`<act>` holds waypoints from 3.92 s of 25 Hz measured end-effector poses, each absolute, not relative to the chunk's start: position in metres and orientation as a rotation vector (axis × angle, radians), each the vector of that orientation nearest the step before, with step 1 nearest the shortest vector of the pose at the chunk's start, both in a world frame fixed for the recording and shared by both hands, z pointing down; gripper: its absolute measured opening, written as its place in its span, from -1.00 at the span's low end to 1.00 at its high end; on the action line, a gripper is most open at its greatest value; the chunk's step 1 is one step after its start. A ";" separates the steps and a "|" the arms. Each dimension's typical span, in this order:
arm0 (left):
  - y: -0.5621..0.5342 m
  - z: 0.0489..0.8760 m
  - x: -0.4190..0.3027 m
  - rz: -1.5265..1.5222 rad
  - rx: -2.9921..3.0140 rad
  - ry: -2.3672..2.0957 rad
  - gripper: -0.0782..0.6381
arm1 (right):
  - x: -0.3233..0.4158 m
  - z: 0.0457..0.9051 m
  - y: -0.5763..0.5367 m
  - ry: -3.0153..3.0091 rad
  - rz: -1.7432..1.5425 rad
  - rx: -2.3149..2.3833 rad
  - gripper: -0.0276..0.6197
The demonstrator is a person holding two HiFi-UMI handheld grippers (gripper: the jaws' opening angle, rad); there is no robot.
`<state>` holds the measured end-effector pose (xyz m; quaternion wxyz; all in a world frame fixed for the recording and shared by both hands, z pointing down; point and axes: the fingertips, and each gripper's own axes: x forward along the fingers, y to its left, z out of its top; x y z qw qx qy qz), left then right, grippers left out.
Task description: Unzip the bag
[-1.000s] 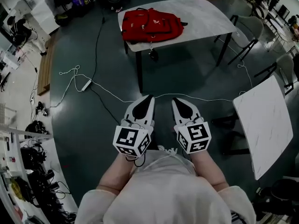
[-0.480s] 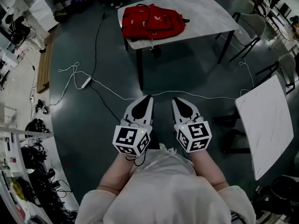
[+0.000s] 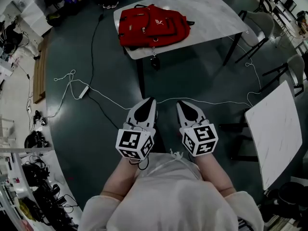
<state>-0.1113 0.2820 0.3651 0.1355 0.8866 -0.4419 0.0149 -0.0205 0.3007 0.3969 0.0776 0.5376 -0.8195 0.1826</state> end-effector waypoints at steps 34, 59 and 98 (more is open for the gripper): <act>-0.097 0.512 -0.158 0.374 2.400 -1.105 -0.72 | -0.069 0.547 -0.067 -2.056 0.950 1.416 -0.82; -0.145 0.630 -0.141 0.684 2.153 -1.151 -0.72 | -0.077 0.642 -0.094 -1.913 1.129 1.089 -0.82; -0.149 0.642 -0.148 0.813 1.938 -1.411 -0.72 | 0.036 0.642 -0.106 -2.001 0.842 0.615 -0.83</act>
